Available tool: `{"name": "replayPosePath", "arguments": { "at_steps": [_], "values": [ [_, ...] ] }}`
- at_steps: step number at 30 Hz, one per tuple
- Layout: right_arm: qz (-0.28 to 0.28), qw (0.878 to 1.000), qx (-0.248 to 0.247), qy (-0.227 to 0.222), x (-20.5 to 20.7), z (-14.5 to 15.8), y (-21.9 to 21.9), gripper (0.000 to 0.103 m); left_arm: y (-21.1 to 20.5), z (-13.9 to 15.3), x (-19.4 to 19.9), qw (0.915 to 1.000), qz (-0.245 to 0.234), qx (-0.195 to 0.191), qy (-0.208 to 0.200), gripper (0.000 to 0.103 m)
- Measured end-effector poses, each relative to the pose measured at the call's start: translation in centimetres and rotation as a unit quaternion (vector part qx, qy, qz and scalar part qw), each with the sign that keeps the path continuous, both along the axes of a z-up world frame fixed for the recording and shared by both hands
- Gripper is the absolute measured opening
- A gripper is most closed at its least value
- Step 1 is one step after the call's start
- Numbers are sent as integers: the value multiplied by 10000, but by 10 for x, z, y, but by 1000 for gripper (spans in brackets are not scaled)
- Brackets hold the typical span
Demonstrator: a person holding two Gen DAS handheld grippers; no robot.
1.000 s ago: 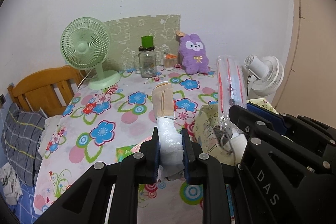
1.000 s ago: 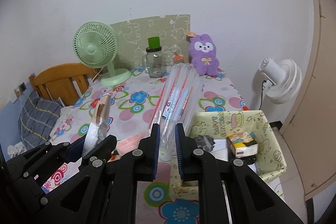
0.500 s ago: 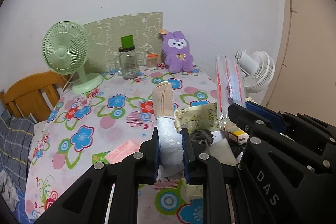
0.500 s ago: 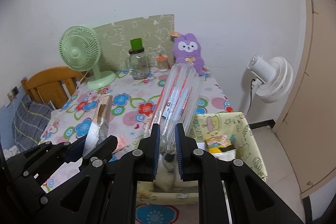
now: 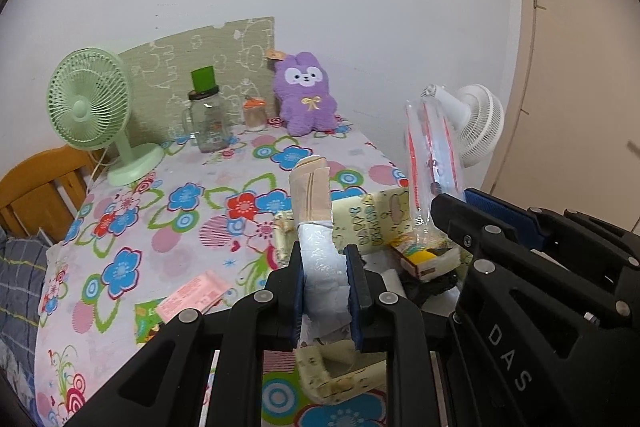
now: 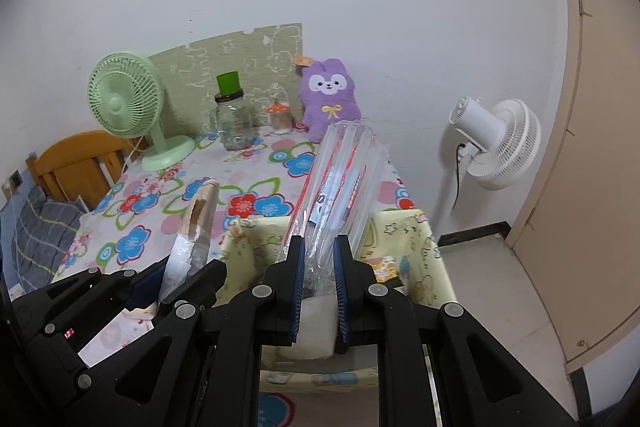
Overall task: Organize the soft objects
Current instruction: 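Carry the white cloth with the left tool while the right tool carries the straw bag to the box, then open the left tool inside the box while the right tool releases the straw bag there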
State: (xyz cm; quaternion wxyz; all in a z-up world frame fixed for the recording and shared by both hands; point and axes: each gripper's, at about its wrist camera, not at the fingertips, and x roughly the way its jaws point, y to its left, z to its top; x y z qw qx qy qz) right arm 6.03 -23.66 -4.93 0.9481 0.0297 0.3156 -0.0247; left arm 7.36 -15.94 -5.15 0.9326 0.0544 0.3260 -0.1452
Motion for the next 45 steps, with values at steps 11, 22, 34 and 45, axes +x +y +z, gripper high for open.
{"name": "replayPosePath", "arguments": {
  "at_steps": [11, 22, 34, 45],
  "values": [
    [-22, 9995, 101, 298, 10, -18, -22, 17, -21, -16, 11, 9996, -215, 64, 197, 18],
    [5, 9981, 140, 593, 19, -39, -29, 17, -30, -36, 24, 9986, -254, 153, 441, 38],
    [186, 9960, 224, 842, 21, -50, -22, 17, -26, -47, 25, 9972, -299, 252, 644, 56],
    [-58, 9971, 284, 705, 13, -43, -27, 66, -23, -38, 16, 9977, -364, 146, 558, 77]
  ]
}}
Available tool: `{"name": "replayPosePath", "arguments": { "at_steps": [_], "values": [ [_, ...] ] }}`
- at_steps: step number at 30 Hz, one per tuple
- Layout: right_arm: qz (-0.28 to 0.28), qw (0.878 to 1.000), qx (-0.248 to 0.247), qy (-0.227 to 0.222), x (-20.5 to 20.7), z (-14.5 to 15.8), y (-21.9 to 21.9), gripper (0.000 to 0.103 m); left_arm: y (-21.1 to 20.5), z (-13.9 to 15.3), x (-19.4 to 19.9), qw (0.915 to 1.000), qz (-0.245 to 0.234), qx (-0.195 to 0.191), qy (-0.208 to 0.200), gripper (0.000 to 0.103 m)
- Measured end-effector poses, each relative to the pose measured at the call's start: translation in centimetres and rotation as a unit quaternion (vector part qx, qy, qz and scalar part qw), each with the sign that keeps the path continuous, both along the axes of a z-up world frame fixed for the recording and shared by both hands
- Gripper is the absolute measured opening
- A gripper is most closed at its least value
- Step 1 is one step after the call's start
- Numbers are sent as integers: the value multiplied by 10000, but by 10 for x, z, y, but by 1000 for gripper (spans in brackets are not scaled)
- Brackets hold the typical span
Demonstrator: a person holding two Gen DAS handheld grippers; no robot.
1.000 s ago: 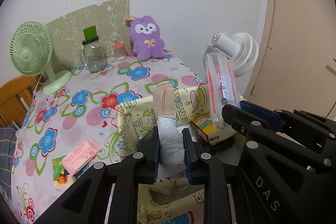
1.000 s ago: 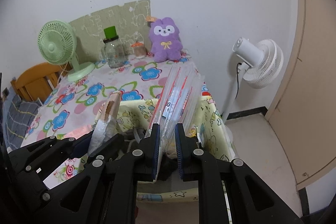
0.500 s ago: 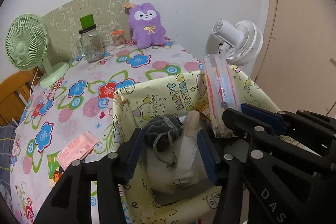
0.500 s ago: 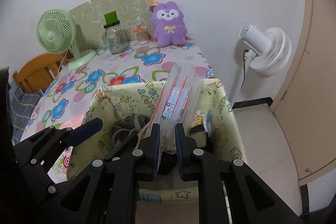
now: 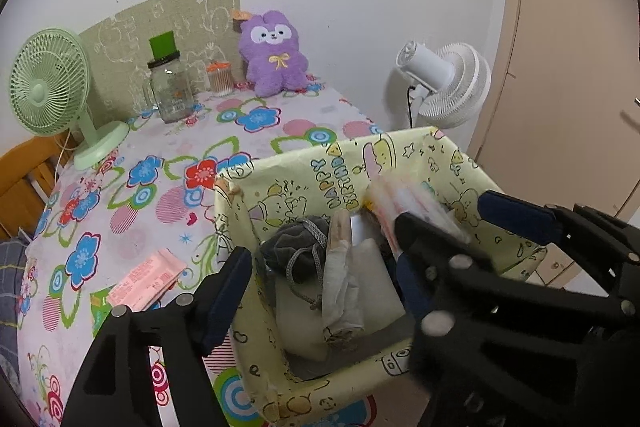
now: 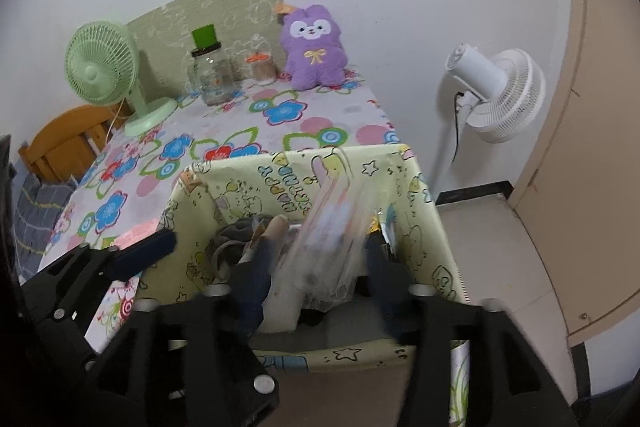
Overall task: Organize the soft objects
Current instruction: 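Open the left tool inside the box while the right tool releases the straw bag there, then lift both open tools out of the box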
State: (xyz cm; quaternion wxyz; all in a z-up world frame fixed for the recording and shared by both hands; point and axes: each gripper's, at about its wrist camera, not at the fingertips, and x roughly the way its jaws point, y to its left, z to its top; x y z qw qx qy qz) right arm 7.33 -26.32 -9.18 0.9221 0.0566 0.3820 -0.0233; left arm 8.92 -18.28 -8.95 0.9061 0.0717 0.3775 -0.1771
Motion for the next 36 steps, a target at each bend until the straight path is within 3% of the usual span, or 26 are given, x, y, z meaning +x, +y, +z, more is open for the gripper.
{"name": "replayPosePath", "arguments": {
  "at_steps": [12, 36],
  "values": [
    [-103, 9997, -22, -203, -10, 14, 12, 80, 12, 13, -9, 9999, 63, -43, -144, 84],
    [-91, 9974, -106, -705, -33, 47, 63, 87, 62, 47, -36, 9980, 210, -7, -602, 97]
  ]
}}
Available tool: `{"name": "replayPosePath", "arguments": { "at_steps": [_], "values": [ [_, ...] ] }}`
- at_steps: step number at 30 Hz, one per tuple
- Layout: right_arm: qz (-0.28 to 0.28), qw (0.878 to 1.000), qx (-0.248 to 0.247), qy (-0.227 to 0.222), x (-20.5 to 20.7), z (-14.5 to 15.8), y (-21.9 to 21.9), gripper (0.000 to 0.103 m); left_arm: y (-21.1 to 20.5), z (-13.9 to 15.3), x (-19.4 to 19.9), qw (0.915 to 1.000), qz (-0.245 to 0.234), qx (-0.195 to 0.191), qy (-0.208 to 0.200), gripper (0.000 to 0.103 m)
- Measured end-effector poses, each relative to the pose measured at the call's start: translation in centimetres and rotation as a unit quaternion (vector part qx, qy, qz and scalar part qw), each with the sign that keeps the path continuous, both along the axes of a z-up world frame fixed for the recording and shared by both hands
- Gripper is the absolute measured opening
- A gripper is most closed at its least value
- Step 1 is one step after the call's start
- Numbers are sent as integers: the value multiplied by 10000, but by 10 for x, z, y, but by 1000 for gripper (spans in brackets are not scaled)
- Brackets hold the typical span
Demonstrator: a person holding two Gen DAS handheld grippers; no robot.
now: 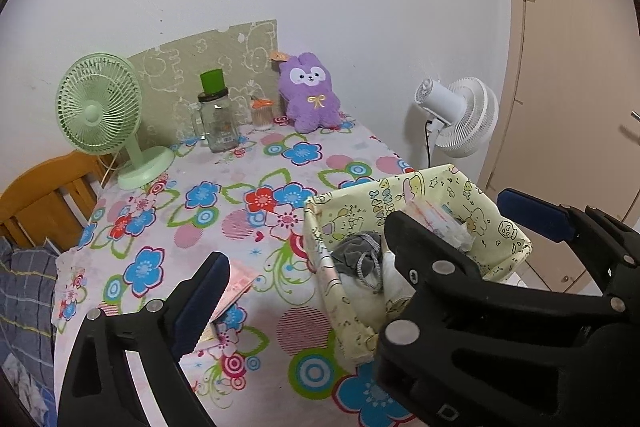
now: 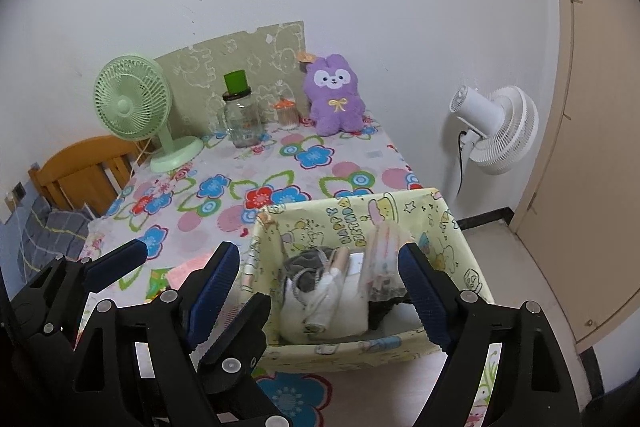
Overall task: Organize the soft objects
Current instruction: 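Lift both open tools out of the box, then move both open tools toward the green pack and pink card on the table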
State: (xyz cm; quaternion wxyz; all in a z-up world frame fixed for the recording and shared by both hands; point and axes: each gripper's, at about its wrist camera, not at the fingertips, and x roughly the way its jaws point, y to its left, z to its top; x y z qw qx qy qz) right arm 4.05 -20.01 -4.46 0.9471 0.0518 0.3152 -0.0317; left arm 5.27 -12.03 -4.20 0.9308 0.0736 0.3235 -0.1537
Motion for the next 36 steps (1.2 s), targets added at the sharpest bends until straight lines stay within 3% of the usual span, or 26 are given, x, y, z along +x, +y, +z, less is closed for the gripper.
{"name": "replayPosePath", "arguments": {
  "at_steps": [15, 26, 36],
  "values": [
    [10, 9992, -282, -292, -11, 16, 39, 102, 35, 11, -11, 9998, 127, -34, -175, 101],
    [230, 9980, -370, -459, -4, 17, 69, 102, 63, 12, -8, 9990, 342, -8, -286, 101],
    [441, 9956, -693, -450, 9, 3, 98, 102, 92, -8, 0, 9981, 568, -141, -198, 101]
  ]
}}
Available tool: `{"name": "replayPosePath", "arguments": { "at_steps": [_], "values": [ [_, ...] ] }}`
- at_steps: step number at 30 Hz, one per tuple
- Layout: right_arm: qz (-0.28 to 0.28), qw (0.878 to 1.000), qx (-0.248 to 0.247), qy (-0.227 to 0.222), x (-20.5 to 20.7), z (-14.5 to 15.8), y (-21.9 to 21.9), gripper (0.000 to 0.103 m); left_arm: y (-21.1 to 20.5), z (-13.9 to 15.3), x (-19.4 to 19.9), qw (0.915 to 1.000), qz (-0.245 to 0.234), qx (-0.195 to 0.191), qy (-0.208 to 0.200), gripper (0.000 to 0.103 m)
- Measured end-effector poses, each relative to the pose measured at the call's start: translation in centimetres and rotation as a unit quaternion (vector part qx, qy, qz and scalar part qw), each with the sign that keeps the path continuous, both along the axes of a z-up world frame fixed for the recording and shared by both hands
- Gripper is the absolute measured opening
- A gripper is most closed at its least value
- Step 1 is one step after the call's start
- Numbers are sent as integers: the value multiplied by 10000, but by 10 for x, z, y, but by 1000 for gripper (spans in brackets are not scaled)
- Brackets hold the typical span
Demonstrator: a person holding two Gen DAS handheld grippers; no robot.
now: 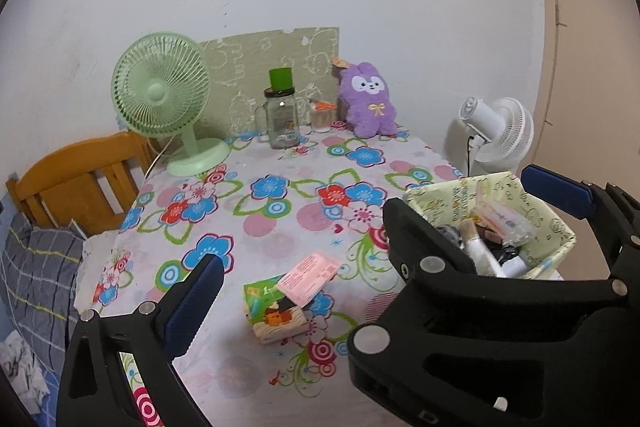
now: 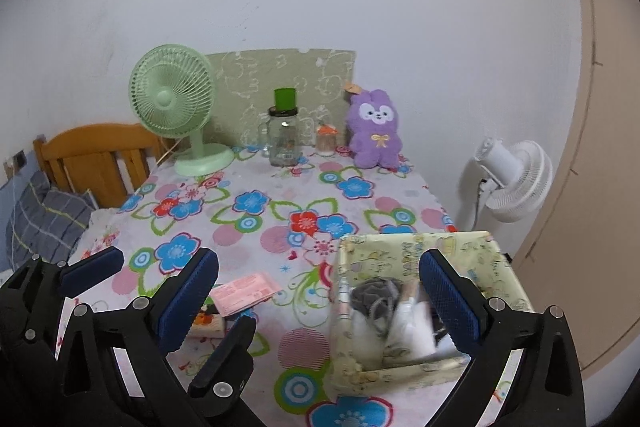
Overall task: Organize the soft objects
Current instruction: 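Move both open tools toward the green pack and pink card on the table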
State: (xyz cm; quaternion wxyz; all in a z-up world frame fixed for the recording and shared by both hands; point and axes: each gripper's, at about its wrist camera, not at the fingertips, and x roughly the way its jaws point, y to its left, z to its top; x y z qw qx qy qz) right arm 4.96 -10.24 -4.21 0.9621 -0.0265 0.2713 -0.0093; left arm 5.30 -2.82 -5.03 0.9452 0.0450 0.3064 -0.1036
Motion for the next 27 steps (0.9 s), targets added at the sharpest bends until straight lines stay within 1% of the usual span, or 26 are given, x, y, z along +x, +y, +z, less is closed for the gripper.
{"name": "replayPosePath", "arguments": {
  "at_steps": [4, 8, 10, 15, 21, 27],
  "values": [
    [213, 9997, -44, 123, 8, -12, 12, 102, 13, -13, 5, 9998, 128, -107, 110, 101],
    [274, 9994, -44, 196, 15, -25, 22, 102, 23, -25, 11, 9992, 354, -37, 167, 101],
    [322, 9991, 31, 285, 20, -32, 25, 102, 29, -31, 15, 9989, 423, -37, 222, 101],
    [517, 9979, -50, 379, 28, -45, 36, 101, 38, -45, 21, 9986, 340, -150, 380, 101],
    [717, 9965, -70, 431, 36, -56, 45, 98, 46, -55, 25, 9980, 439, -232, 381, 101],
    [856, 9947, -33, 571, 45, -70, 51, 98, 53, -69, 33, 9965, 607, -257, 522, 101]
  ]
}}
